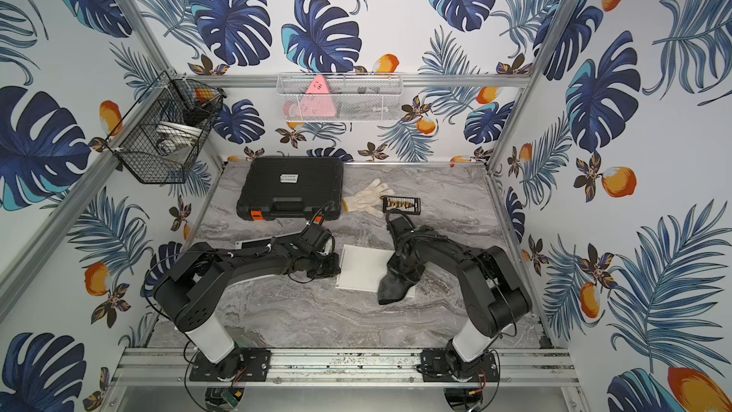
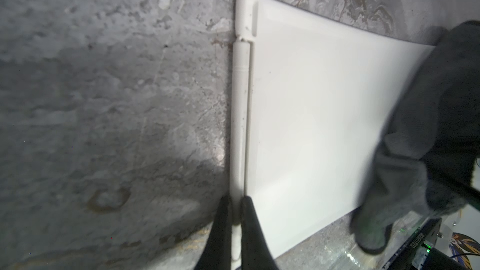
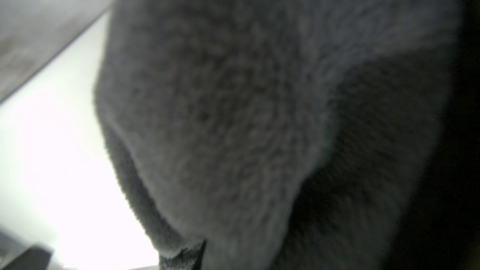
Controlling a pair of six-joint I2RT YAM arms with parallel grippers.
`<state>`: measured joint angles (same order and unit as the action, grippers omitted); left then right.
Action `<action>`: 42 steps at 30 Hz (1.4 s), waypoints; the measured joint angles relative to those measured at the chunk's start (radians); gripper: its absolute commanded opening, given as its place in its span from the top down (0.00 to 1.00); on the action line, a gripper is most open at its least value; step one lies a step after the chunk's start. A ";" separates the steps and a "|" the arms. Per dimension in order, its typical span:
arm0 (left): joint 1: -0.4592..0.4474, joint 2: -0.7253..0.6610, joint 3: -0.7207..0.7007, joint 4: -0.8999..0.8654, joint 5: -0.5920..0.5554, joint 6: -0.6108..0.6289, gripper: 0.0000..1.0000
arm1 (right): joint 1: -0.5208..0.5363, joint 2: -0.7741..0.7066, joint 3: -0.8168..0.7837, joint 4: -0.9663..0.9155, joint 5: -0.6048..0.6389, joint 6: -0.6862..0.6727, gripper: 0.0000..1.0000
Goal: Wipe the drawing tablet
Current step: Wipe the dirt from the drawing tablet.
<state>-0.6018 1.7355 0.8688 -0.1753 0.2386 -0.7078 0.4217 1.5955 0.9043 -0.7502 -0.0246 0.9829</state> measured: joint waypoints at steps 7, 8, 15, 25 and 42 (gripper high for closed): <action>0.001 -0.004 -0.016 0.022 0.002 0.001 0.96 | 0.047 -0.002 0.055 -0.037 0.044 -0.080 1.00; 0.001 -0.005 -0.019 0.027 0.003 0.001 0.96 | 0.086 0.031 0.091 -0.020 0.039 -0.085 1.00; 0.003 -0.010 -0.034 0.052 0.011 0.003 0.96 | 0.231 0.303 0.381 0.105 -0.012 -0.088 1.00; 0.005 -0.020 -0.060 0.090 0.016 -0.002 0.96 | 0.249 0.500 0.581 0.255 -0.119 -0.047 1.00; 0.005 -0.039 -0.070 0.081 0.004 -0.034 0.97 | 0.117 0.268 0.316 0.068 0.127 -0.083 1.00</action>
<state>-0.5968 1.6970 0.7990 -0.0940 0.2424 -0.7414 0.5392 1.8637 1.2205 -0.6819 0.1024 0.8997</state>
